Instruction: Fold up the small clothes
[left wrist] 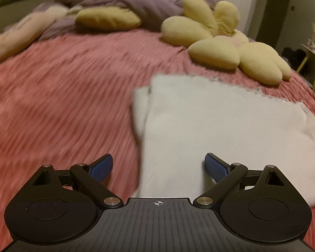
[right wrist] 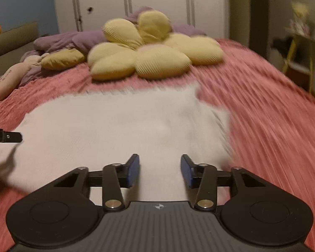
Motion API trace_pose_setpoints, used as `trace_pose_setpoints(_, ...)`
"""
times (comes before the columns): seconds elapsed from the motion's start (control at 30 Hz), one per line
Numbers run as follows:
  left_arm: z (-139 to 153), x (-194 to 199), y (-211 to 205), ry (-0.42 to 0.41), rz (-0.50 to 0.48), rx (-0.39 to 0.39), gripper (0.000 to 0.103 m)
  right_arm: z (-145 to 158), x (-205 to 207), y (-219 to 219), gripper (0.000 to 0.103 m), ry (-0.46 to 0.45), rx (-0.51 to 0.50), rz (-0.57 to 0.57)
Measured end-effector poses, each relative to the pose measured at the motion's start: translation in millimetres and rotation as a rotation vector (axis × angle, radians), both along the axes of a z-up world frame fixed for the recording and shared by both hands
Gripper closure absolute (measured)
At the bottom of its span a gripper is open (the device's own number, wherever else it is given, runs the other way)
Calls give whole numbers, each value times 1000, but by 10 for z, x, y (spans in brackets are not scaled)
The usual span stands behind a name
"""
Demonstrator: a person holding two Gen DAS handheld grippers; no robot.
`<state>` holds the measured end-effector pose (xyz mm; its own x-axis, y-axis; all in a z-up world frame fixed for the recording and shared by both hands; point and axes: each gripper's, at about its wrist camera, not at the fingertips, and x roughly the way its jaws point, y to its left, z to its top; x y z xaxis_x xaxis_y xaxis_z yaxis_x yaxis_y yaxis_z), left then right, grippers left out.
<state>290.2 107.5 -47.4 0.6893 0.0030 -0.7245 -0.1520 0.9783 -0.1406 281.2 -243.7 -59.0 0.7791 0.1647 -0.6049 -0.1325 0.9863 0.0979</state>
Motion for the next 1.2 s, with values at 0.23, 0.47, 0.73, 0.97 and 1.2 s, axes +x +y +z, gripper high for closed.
trace_pose_setpoints(0.23, 7, -339, 125, 36, -18, -129, 9, 33, -487, -337, 67, 37, 95, -118)
trace_pose_setpoints(0.47, -34, -268, 215, 54, 21, -295, 21, -165, -309, -644, 61, 172, 461, -176)
trace_pose_setpoints(0.73, -3, -140, 253, 82, 27, -244, 64, -214, -89, -661, 80, 216, 546, -162)
trace_pose_setpoints(0.97, 140, -176, 258, 65, 4, -205, 74, 86, -215, -346, 86, 24, 179, -155)
trace_pose_setpoints(1.2, 51, -206, 437, 62, -2, -242, 32, 61, -239, -184, 75, 14, -46, -183)
